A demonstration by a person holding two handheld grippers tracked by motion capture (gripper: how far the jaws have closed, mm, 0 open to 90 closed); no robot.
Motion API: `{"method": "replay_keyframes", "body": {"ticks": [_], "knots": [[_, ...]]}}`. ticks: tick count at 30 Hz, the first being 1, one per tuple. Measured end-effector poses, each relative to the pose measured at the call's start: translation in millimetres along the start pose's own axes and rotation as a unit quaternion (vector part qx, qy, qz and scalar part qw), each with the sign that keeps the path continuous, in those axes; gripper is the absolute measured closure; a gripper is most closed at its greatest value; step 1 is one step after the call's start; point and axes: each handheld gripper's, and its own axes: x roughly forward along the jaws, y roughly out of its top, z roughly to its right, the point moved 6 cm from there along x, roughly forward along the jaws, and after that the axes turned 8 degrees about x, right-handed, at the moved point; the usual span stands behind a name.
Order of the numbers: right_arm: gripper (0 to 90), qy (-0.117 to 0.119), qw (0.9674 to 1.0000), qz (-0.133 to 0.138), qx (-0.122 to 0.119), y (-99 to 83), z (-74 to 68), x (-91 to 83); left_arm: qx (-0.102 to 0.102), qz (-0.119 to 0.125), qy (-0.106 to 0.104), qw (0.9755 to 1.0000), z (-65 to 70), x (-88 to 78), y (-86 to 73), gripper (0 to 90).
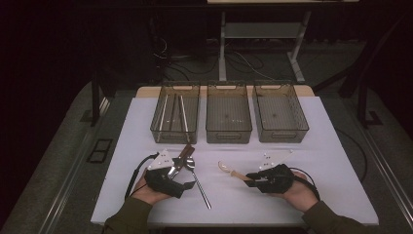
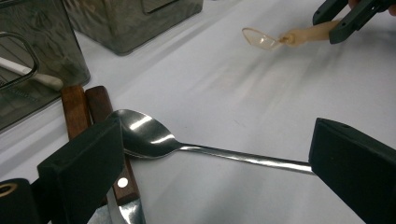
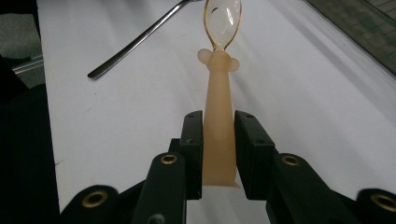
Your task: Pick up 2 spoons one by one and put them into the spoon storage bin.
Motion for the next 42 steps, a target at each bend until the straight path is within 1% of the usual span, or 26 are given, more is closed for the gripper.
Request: {"method": "replay_keyframes", "body": {"ticks": [16,28,35,42], "knots": [[73.9,-0.005,0.9993,0.036,0.011,13.0,9.5,-15.5,-0.001,-0.001,-0.001,1.0,-0.1,0.0,-0.3,2.0],[73.9,-0.015,0.9976,0.064,0.021,26.3,19.6,-27.2,-0.001,-0.002,0.001,1.0,-0.2,0.2,-0.5,2.0],[73.9,-0.023,0.9966,0.076,0.023,36.6,26.6,-30.5,-0.003,-0.001,0.001,1.0,-0.2,0.7,-0.6,2.0],[73.8,-0.025,0.995,0.09,0.034,49.7,35.0,-28.6,-0.002,-0.001,0.0,1.0,-0.3,0.5,-0.8,2.0]]}}
